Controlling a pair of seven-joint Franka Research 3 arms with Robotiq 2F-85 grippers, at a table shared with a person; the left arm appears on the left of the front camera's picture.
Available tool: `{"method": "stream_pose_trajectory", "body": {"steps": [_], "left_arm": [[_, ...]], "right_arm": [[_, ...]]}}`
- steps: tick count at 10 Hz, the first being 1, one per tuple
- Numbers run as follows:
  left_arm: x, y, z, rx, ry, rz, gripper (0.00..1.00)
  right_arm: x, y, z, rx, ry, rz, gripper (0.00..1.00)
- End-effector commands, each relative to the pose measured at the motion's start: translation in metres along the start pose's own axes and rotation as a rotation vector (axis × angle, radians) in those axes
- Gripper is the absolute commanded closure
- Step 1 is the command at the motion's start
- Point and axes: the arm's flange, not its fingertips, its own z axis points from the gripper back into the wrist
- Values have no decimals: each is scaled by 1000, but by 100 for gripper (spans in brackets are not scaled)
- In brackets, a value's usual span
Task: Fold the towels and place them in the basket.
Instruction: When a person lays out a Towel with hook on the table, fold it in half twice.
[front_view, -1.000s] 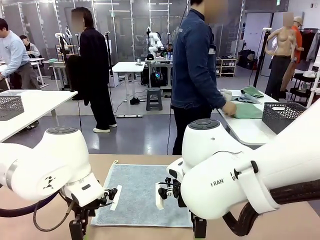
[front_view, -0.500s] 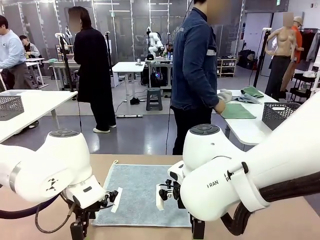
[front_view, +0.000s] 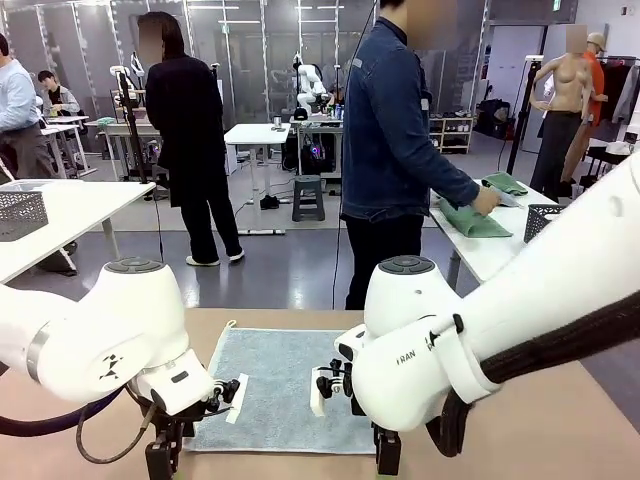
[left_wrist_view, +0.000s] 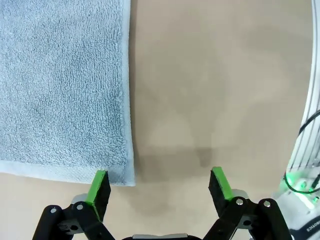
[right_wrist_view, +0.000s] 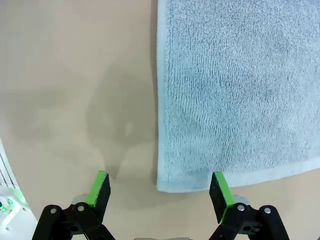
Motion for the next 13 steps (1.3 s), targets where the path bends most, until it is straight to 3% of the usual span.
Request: {"method": "stream_pose_trajectory", "body": {"steps": [1, 8, 9, 10, 11, 12, 13], "left_arm": [[3, 6, -2, -27, -19, -9, 0], [6, 14, -8, -61, -14, -3, 0], [6, 16, -8, -60, -12, 3, 0], [6, 18, -8, -63, -10, 8, 4], [5, 18, -8, -63, -9, 13, 44], [6, 19, -8, -66, -8, 17, 61], [7, 20, -8, -69, -6, 17, 100]], "right_arm": [[1, -9, -2, 34, -17, 13, 0], [-2, -15, -10, 67, 7, -15, 0], [-3, -17, -11, 70, 3, -17, 9], [-3, -18, -11, 73, 1, -20, 26], [-4, -19, -11, 74, -1, -22, 52], [-4, -19, -11, 73, 5, -23, 80], [-4, -20, -10, 74, 7, -27, 100]]}}
